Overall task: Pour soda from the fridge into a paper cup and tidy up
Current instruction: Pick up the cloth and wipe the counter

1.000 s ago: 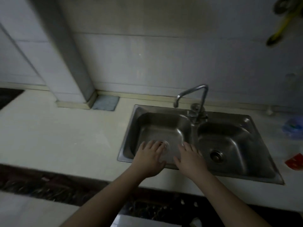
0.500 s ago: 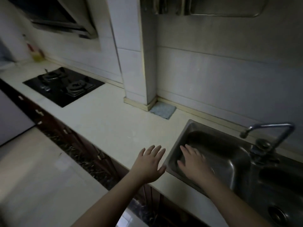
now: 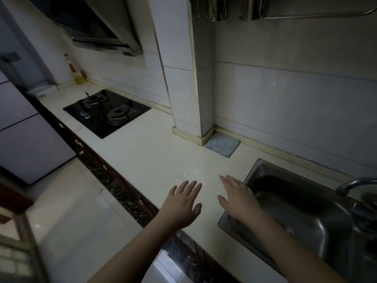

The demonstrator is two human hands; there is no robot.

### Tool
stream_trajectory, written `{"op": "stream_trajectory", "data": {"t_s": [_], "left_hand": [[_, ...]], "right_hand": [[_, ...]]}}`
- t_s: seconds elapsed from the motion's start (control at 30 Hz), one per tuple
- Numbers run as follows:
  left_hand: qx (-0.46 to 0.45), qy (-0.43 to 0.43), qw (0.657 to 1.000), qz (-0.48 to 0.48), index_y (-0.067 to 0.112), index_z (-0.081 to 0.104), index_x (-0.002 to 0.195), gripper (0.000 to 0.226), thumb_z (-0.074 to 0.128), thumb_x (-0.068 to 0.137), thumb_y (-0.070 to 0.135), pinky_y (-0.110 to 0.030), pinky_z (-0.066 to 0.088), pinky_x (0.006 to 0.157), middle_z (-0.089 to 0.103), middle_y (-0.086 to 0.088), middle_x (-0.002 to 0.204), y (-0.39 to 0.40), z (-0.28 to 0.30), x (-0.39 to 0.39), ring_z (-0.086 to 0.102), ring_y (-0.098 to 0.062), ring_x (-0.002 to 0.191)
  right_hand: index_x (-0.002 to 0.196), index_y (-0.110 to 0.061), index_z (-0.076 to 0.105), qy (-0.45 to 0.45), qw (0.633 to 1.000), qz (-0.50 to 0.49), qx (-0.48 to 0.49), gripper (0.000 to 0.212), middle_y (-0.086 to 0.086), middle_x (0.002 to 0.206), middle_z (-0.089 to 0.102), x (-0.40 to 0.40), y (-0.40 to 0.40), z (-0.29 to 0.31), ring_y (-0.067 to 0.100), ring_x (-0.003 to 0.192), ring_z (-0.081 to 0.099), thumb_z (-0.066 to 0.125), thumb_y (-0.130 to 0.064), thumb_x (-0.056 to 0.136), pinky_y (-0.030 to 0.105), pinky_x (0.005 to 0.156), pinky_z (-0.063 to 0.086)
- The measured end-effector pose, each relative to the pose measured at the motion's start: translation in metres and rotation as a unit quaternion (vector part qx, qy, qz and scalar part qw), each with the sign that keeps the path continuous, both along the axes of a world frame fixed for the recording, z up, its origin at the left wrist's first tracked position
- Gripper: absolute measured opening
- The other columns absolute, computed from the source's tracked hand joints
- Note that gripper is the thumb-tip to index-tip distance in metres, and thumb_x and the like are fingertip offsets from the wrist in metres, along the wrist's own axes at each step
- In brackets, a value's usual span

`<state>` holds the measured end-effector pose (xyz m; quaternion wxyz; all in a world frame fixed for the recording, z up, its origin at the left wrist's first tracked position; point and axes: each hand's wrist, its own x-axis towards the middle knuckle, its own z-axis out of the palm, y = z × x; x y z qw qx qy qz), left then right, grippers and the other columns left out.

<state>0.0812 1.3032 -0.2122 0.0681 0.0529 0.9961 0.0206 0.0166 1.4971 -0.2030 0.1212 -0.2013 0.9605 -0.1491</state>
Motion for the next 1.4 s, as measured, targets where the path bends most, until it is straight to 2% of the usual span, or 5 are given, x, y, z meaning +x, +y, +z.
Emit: {"op": "stream_trajectory", "data": {"t_s": [0.33, 0.57, 0.83, 1.13, 1.4], "left_hand": [[0.005, -0.004, 1.000, -0.010, 0.024, 0.009, 0.155, 0.062, 0.022, 0.100, 0.051, -0.047, 0.008, 0.120, 0.011, 0.000, 0.163, -0.060, -0.028, -0.032, 0.006, -0.023, 0.149], [0.007, 0.015, 0.996, -0.092, 0.023, 0.018, 0.153, 0.083, -0.005, 0.081, 0.058, -0.044, 0.017, 0.117, 0.026, -0.001, 0.158, -0.137, -0.033, -0.050, 0.020, -0.024, 0.146], [0.035, 0.007, 0.988, -0.150, 0.022, 0.023, 0.152, 0.086, -0.005, 0.079, 0.058, -0.040, 0.023, 0.114, 0.031, -0.001, 0.156, -0.191, -0.038, -0.063, 0.023, -0.023, 0.145], [0.061, -0.013, 0.981, -0.185, 0.021, 0.024, 0.152, 0.089, -0.004, 0.079, 0.060, -0.039, 0.025, 0.113, 0.031, -0.003, 0.156, -0.196, -0.063, -0.074, 0.025, -0.024, 0.144], [0.076, -0.051, 0.977, -0.191, 0.015, 0.044, 0.144, 0.070, 0.019, 0.091, 0.052, -0.042, 0.040, 0.102, 0.050, -0.006, 0.144, -0.193, -0.091, -0.111, 0.046, -0.028, 0.133]], "right_hand": [[0.152, -0.028, 0.011, -0.009, 1.000, -0.016, 0.020, 0.063, -0.002, 0.159, 0.011, -0.005, -0.061, -0.011, 0.020, 0.144, 0.016, 0.038, -0.046, 0.097, 0.039, 0.114, 0.020], [0.152, -0.025, 0.012, -0.011, 0.994, -0.091, 0.063, 0.063, 0.001, 0.160, 0.012, 0.009, -0.143, -0.023, 0.021, 0.145, 0.014, 0.035, -0.048, 0.098, 0.039, 0.115, 0.017], [0.152, -0.024, 0.011, -0.028, 0.986, -0.152, 0.061, 0.063, 0.002, 0.160, 0.011, 0.011, -0.205, -0.029, 0.021, 0.145, 0.013, 0.034, -0.045, 0.098, 0.039, 0.117, 0.015], [0.152, -0.023, 0.013, -0.041, 0.981, -0.171, 0.081, 0.063, 0.002, 0.159, 0.012, 0.005, -0.213, -0.047, 0.022, 0.144, 0.015, 0.036, -0.044, 0.098, 0.038, 0.116, 0.016], [0.151, -0.023, 0.015, -0.067, 0.978, -0.181, 0.080, 0.062, 0.003, 0.158, 0.017, -0.028, -0.200, -0.080, 0.021, 0.143, 0.018, 0.037, -0.045, 0.097, 0.037, 0.114, 0.018]]}}
